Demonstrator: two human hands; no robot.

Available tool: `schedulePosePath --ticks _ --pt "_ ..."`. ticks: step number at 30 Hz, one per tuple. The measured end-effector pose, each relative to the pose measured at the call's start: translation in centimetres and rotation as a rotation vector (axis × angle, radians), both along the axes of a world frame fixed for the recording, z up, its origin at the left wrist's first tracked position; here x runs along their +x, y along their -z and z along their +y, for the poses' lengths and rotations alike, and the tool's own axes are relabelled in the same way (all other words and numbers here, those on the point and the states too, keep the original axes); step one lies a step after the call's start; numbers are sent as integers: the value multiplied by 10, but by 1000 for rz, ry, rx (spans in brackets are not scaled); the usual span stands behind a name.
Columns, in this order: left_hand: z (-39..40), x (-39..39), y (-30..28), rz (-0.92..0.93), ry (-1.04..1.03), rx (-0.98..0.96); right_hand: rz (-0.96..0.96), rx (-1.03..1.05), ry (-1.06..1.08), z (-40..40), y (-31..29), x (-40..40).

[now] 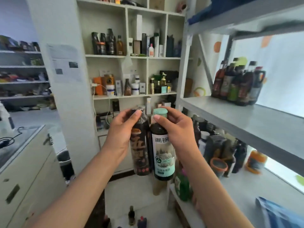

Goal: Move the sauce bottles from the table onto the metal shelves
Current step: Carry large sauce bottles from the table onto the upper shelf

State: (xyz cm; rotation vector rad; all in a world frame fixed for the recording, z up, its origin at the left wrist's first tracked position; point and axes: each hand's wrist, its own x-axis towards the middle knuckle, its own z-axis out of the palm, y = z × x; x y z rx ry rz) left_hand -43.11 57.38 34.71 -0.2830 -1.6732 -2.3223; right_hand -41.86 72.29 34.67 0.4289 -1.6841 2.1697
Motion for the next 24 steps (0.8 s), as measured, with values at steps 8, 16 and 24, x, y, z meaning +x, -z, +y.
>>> schedulePosePath --ticks 8,16,24 --pt "103 -90 -35 38 273 -19 40 -14 276 92 -31 -51" --pt "182 -200 -80 66 513 15 106 8 576 147 -70 -129" --pt "246 -306 -116 164 664 -36 119 95 856 193 -108 -217"
